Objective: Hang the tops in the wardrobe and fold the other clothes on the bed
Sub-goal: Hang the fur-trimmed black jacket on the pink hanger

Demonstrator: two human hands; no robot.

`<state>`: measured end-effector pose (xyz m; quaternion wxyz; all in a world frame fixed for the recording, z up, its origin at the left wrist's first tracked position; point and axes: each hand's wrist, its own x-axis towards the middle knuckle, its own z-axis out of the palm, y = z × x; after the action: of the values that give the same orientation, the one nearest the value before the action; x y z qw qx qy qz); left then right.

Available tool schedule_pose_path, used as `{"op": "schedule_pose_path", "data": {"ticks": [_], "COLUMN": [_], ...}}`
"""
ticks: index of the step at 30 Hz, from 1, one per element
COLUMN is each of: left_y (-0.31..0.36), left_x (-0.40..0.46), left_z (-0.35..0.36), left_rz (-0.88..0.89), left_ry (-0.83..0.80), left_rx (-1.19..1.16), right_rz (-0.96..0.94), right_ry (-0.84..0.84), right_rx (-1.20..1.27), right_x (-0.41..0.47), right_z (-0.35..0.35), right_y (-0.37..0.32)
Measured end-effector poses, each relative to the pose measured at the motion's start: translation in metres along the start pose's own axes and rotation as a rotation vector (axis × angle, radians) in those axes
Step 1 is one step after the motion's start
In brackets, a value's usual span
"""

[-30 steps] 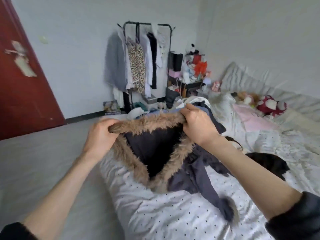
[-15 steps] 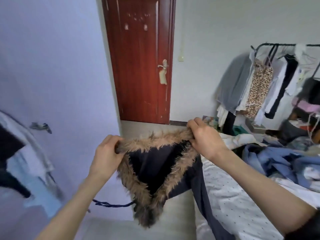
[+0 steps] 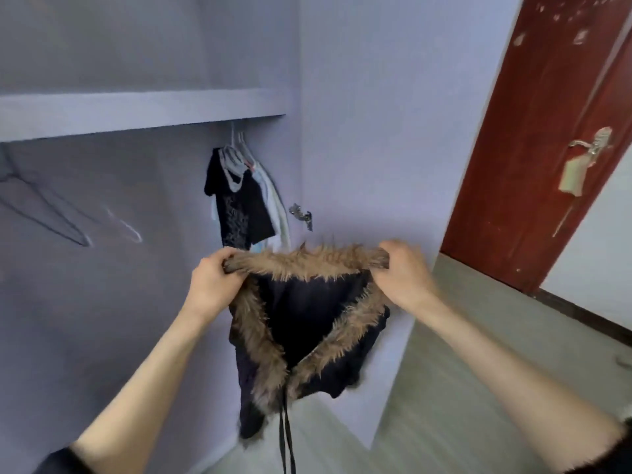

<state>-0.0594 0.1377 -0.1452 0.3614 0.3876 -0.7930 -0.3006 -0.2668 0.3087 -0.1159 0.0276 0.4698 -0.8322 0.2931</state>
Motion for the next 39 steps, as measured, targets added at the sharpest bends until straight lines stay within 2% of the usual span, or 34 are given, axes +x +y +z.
{"op": "schedule_pose_path", "data": {"ticks": [2, 5, 9, 13, 19, 24, 29, 31, 34, 37, 39], "left_y": [-0.004, -0.011, -0.022, -0.043, -0.085, -0.127, -0.155, -0.164, -0.173, -0.179, -0.183], "left_x": [0.0, -0.005, -0.018, -0.03, -0.038, -0.014, 0.006, 0.013, 0.024, 0.036, 0.046], "left_z": [-0.019, -0.046, -0.083, -0.126, -0.158, -0.172, -0.182, -0.19, -0.193, -0.184, -0.179], "left_rz": [-0.04, -0.081, -0.178, -0.311, -0.535, -0.615, -0.67, -0.702, -0.72, -0.723, -0.733], "left_ry": [0.039, 0.141, 0.321, 0.438, 0.402, 0.367, 0.38, 0.353, 0.346, 0.281, 0.271], "left_rx": [0.052, 0.172, 0.286, 0.387, 0.394, 0.329, 0.264, 0.264, 0.216, 0.152, 0.114], "right_rz": [-0.002, -0.148, -0.396, -0.505, -0.579, -0.532, -0.473, -0.504, -0.529, -0.466, -0.34], "right_ry": [-0.035, -0.055, -0.122, -0.206, -0.329, -0.559, -0.809, -0.897, -0.902, -0.708, -0.63], "right_rx": [0.139, 0.199, -0.025, -0.019, 0.01, -0.063, -0.036, -0.07, 0.02, 0.185, 0.289], "right_x": [0.023, 0.05, 0.08, 0.102, 0.119, 0.148, 0.166, 0.176, 0.19, 0.207, 0.223], "right_z": [0.009, 0.021, 0.049, 0.08, 0.134, 0.198, 0.259, 0.276, 0.294, 0.312, 0.329], "right_y": [-0.012, -0.033, -0.058, -0.092, -0.143, -0.183, -0.221, -0.233, -0.251, -0.275, -0.293]}}
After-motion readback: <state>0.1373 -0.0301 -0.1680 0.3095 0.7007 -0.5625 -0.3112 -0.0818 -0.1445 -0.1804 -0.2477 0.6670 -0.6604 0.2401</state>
